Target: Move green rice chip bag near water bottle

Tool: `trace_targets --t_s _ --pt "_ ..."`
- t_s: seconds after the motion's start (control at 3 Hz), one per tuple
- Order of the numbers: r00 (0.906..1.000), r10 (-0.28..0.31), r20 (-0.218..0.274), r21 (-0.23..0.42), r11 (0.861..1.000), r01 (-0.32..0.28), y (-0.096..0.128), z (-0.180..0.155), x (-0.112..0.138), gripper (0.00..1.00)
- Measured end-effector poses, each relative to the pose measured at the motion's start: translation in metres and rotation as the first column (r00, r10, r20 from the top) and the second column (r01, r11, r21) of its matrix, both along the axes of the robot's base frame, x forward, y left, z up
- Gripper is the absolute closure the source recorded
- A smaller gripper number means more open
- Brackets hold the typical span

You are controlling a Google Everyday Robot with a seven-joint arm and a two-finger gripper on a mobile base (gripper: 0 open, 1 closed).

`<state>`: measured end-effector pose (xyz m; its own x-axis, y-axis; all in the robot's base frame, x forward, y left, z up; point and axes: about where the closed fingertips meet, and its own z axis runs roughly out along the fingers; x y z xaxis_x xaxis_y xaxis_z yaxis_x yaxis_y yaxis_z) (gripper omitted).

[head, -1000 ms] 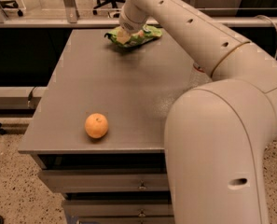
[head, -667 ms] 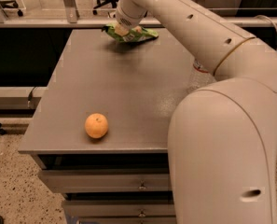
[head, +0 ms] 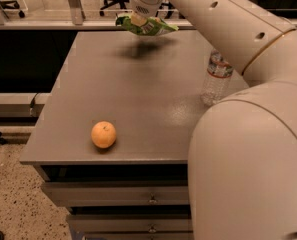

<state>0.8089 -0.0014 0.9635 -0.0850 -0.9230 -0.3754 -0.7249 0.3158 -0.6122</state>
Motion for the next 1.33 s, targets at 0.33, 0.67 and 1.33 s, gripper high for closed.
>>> trace_targets --t_s 0.33,0.67,1.33 --pt "0.9991 -0.041 0.012 0.003 0.999 0.041 -0.048 0.017 -0.005 1.0" --pt "0.9944 -0.105 0.01 0.02 0.994 0.105 -0.103 0.03 -0.015 1.0" --pt "0.9783 -0.207 -0.008 0.095 0.974 0.207 -0.201 0.045 -0.045 1.0"
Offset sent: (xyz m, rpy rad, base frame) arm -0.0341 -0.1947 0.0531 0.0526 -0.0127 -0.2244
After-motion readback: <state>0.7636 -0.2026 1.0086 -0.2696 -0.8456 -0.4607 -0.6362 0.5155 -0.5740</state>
